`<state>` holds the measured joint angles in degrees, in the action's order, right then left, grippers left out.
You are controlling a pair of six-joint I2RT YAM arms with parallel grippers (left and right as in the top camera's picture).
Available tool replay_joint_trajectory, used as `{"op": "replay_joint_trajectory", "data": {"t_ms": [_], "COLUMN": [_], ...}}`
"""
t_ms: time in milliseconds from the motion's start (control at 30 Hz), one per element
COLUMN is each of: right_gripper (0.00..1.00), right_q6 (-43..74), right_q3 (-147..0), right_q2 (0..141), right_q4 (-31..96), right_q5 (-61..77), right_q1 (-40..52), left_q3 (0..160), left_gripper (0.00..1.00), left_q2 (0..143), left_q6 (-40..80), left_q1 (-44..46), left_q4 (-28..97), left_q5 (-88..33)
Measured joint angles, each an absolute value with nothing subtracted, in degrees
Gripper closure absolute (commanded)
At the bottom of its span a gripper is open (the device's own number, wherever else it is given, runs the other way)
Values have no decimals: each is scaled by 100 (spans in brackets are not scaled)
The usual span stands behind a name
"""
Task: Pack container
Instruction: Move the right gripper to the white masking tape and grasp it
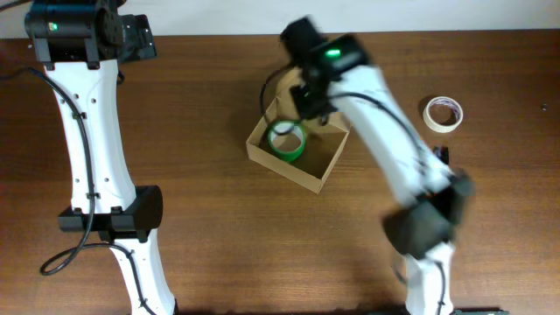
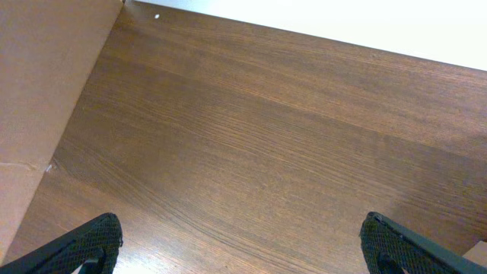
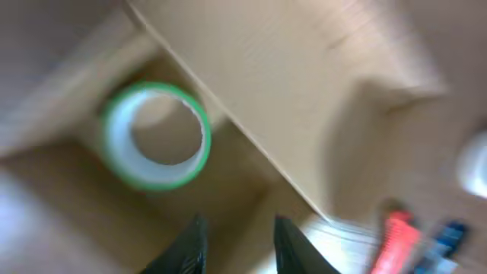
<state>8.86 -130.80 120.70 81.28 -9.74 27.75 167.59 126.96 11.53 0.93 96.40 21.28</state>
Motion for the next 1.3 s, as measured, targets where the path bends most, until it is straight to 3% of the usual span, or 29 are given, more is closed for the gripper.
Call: {"op": "replay_joint_trajectory", "data": {"t_ms": [67,233,400,467,567,800,1033,1300], "right_gripper": [66,47,19,13,14,31,28,27], "right_q6": [893,1068,1435,1627,1798,1979,2123,2432], "right_q3": [-13085,-12857,-11826,-11489,-11159,-11030,-10958,-10958], "right_q2": [11310,9448,8388,8357,8753,10842,12304,12532], "right_q4": [8167,8213,8082,8075,8029,7760,7107,6283], "right_q5": [-1157,-1605,-1933,-1911,-1568,-368,185,390], "right_q1": [2775,2410,989,377,-521,-1870,-2241,-2202], "left_q3": [16759,16759,16759,16759,16759,16759,16759,16759], "left_gripper": [0,0,0,0,0,0,0,0], "left_q2": [12696,12696,12696,12696,12696,12696,12696,12696], "left_q6": [1153,1153,1153,1153,1153,1153,1153,1153], "left_q1": [93,93,93,93,93,93,93,93], "left_q4": [9640,9638,9640,9640,9640,9638,9638,9640], "left_q5": [2128,2128,2128,2128,2128,2126,2128,2128]}}
